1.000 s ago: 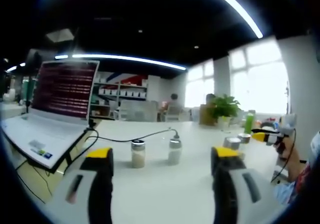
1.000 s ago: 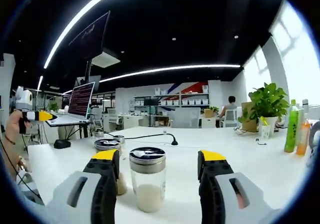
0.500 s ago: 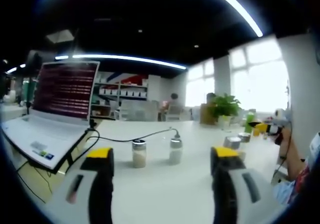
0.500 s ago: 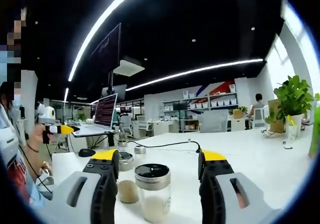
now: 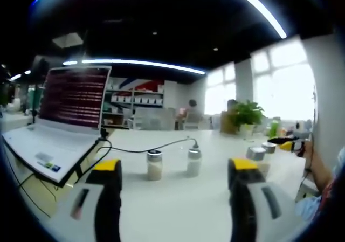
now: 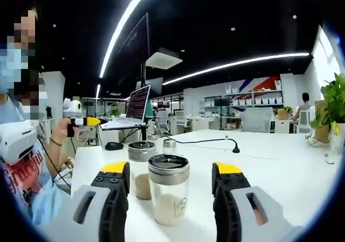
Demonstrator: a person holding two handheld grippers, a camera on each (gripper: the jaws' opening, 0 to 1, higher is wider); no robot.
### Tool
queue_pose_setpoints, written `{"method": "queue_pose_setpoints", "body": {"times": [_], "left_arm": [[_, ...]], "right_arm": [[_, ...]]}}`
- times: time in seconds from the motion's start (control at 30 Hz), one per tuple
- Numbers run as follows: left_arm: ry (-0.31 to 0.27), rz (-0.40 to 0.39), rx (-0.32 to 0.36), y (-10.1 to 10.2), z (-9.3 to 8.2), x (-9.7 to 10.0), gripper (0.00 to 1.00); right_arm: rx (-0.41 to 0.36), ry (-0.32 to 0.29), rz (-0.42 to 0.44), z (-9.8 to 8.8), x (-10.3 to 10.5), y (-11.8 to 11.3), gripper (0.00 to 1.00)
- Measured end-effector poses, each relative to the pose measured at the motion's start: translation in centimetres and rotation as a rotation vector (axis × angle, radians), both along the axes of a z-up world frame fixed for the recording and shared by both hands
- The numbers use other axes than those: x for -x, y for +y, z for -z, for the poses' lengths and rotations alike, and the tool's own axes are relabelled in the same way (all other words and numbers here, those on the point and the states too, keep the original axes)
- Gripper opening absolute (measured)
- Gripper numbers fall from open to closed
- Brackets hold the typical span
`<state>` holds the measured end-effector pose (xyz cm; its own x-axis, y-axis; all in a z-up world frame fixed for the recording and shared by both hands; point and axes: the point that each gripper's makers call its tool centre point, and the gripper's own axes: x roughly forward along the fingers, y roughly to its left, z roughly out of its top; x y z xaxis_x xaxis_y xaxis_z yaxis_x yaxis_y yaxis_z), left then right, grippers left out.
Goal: Rotate the seasoning bottle until the label or dispensing opening points toward the visible target arrow and the bottle remains upright within the marked orientation range
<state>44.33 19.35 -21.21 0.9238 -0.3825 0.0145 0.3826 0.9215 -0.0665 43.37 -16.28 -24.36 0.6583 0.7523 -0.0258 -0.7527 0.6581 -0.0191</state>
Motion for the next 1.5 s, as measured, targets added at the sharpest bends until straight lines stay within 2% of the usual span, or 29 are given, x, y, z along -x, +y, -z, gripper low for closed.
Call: {"method": "queue_pose_setpoints", "body": {"times": [0.1, 0.2, 0.27, 0.37, 0.5, 0.63, 0.67, 1.17, 1.5], "left_arm": [[0.005, -0.002, 0.004, -0.3, 0.2, -0.2, 0.85], [0.011, 0.011, -0.004, -0.8, 0.3, -0.3, 0.85], [0.007, 0.024, -0.006, -1.3, 0.2, -0.1, 0.85], [0.008, 0.059, 0.006, -2.0, 0.2, 0.0, 0.86], [0.014, 0.081, 0.011, -2.7, 0.4, -0.1, 0.86], [0.026, 0.084, 0.003, -2.9, 0.7, -0.2, 0.85], [0.026, 0.085, 0.004, -2.9, 0.7, -0.2, 0.85], [0.029, 0.076, 0.012, -2.6, 0.6, -0.3, 0.85], [0.029, 0.078, 0.007, -2.8, 0.6, -0.3, 0.85]], "right_arm": [[-0.002, -0.027, 0.022, -0.4, -0.3, -0.1, 0.6], [-0.098, 0.025, 0.012, 0.0, -0.5, 0.5, 0.56], [-0.097, 0.043, 0.005, 0.7, -0.7, 0.7, 0.51], [-0.083, 0.019, 0.022, 1.0, -1.0, 0.8, 0.5], [-0.082, 0.02, 0.033, 1.0, -1.1, 0.9, 0.49], [-0.07, 0.005, 0.033, 0.9, -0.9, 1.0, 0.36], [-0.069, 0.0, 0.041, 0.8, -1.0, 0.9, 0.35], [-0.057, -0.018, 0.064, 1.0, -0.9, 0.9, 0.34], [-0.034, -0.006, 0.122, 0.9, -0.8, 1.1, 0.34]]}}
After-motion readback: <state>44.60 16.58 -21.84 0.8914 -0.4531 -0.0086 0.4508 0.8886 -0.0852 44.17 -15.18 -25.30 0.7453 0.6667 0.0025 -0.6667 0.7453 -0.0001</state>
